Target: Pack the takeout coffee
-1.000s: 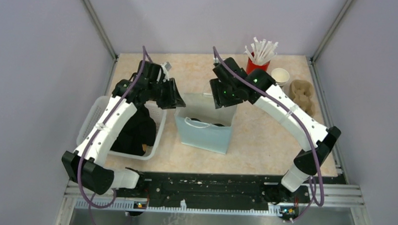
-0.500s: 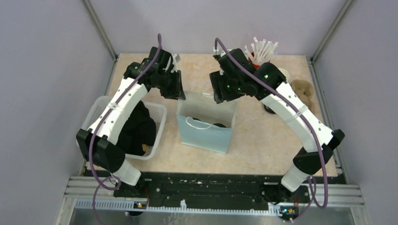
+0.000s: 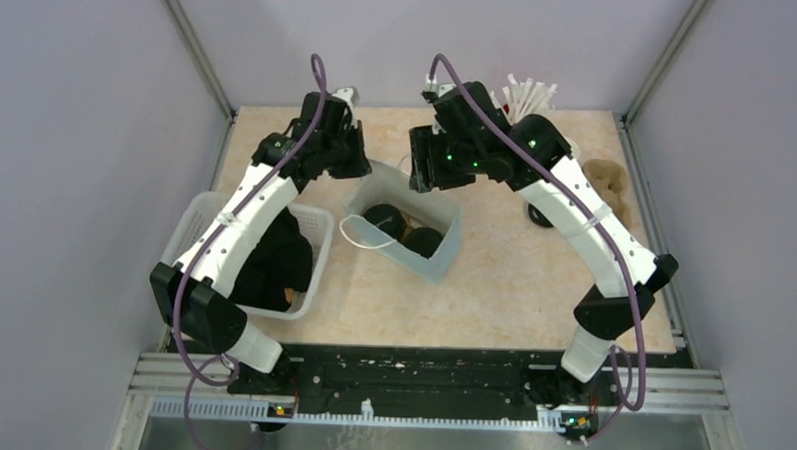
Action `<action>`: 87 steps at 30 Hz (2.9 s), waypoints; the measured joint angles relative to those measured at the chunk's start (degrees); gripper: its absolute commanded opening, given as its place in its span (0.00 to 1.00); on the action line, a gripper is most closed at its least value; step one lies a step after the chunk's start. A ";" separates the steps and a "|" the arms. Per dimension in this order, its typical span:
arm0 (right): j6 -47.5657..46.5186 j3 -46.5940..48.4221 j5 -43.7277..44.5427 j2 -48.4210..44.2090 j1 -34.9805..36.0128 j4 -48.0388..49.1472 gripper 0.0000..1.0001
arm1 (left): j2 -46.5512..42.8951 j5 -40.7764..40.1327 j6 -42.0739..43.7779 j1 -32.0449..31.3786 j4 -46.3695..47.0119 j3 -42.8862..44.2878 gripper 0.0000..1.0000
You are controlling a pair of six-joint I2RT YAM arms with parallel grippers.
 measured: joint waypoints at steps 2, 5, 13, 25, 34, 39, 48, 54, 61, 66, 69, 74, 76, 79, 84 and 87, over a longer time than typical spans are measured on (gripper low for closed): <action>0.90 0.00 -0.50 0.00 0.00 0.09 0.54 | -1.44 -0.87 -1.05 0.02 4.90 -2.62 0.00; 1.44 -0.17 -1.14 -0.02 0.04 0.70 0.56 | -3.69 -3.02 -3.43 0.00 12.63 -7.21 0.00; 1.36 -6.40 -3.58 -3.72 1.86 5.35 0.71 | -8.87 -5.88 -10.27 0.04 27.54 -18.21 0.00; -0.11 -33.35 -8.66 -27.17 6.97 12.68 0.67 | -23.98 -7.56 -18.05 0.07 36.72 -37.70 0.00; 5.57 -43.01 -9.35 -24.35 15.82 29.14 0.51 | -30.58 -4.31 -17.59 0.07 33.77 -41.05 0.00; 8.83 -44.46 -3.02 -18.88 17.70 32.68 0.41 | -33.24 -1.46 -17.62 0.04 31.23 -41.97 0.00; 14.78 -50.60 13.18 -18.95 18.05 33.66 0.42 | -43.10 3.21 -17.84 0.04 30.05 -50.21 0.00; 17.68 -51.23 23.28 -18.93 18.49 28.17 0.50 | -45.46 4.81 -17.79 0.07 26.82 -50.49 0.00; 15.06 -51.30 29.40 -19.04 18.78 25.20 0.59 | -44.37 6.38 -17.84 0.04 24.37 -49.81 0.00; 13.79 -54.47 30.38 -21.59 18.78 26.05 0.59 | -41.55 6.47 -17.86 0.04 21.75 -47.39 0.00; 13.14 -55.67 30.23 -23.19 18.80 26.60 0.59 | -41.16 6.45 -17.86 0.04 20.96 -46.42 0.00; 12.04 -57.68 28.22 -27.26 18.80 29.51 0.60 | -41.03 6.47 -17.86 0.04 20.79 -46.21 0.00; 11.74 -58.71 27.15 -28.83 18.80 30.64 0.61 | -40.92 6.60 -17.88 0.04 20.76 -46.21 0.00; 10.84 -60.70 24.83 -30.95 18.80 33.51 0.63 | -40.92 6.93 -18.08 0.04 20.87 -46.25 0.00; 8.33 -64.81 18.93 -33.44 18.80 38.88 0.66 | -41.59 7.37 -17.86 0.04 24.37 -49.33 0.00; 7.54 -66.14 15.89 -35.82 18.80 40.57 0.68 | -42.66 6.69 -16.83 0.04 25.99 -52.02 0.00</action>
